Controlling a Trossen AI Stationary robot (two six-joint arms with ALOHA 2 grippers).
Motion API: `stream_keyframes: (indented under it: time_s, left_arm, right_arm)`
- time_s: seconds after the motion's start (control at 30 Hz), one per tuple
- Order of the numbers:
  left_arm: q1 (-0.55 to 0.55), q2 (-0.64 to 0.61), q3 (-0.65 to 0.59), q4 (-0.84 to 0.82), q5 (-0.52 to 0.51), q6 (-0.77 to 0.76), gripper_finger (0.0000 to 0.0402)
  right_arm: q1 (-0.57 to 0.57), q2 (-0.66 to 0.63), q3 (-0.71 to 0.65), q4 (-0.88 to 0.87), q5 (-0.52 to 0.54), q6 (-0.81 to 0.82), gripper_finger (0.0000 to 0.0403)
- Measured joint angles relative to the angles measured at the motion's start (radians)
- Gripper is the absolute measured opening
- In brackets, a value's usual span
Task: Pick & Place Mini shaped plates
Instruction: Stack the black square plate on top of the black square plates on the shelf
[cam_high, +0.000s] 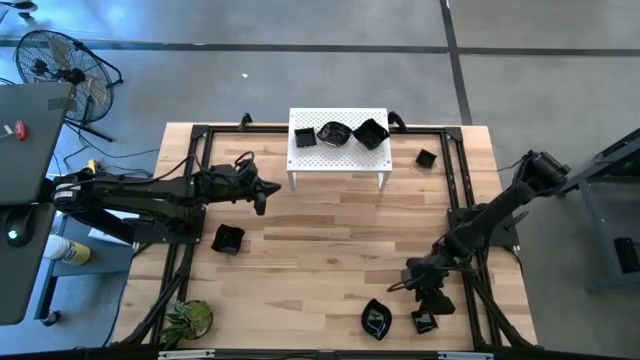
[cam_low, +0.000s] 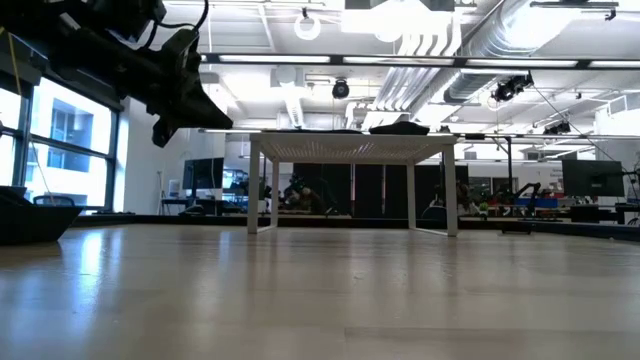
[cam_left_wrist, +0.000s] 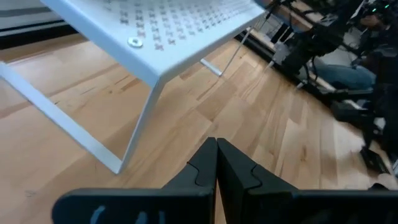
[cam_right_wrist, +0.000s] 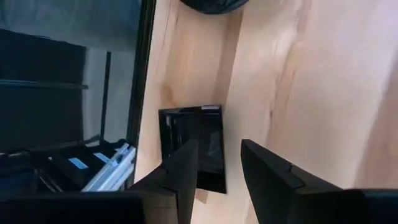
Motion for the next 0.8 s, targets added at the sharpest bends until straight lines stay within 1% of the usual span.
stream_keyframes:
  time_s: [0.07, 0.23, 0.53, 0.8]
  left_arm:
    - [0.000, 0.000, 0.000, -0.013, 0.000, 0.000, 0.0001]
    - [0.000, 0.000, 0.000, -0.035, -0.002, 0.000, 0.0001]
    - [0.000, 0.000, 0.000, -0.030, 0.007, -0.004, 0.0001]
    - [0.000, 0.000, 0.000, -0.037, 0.008, -0.004, 0.0001]
  right_arm:
    - [0.017, 0.021, 0.000, 0.007, 0.003, 0.009, 0.0115]
    - [0.058, 0.078, 0.000, 0.021, 0.055, -0.007, 0.0105]
    - [0.111, 0.150, 0.000, 0.106, 0.046, -0.017, 0.0080]
    - [0.118, 0.167, 0.000, 0.123, 0.046, -0.013, 0.0033]
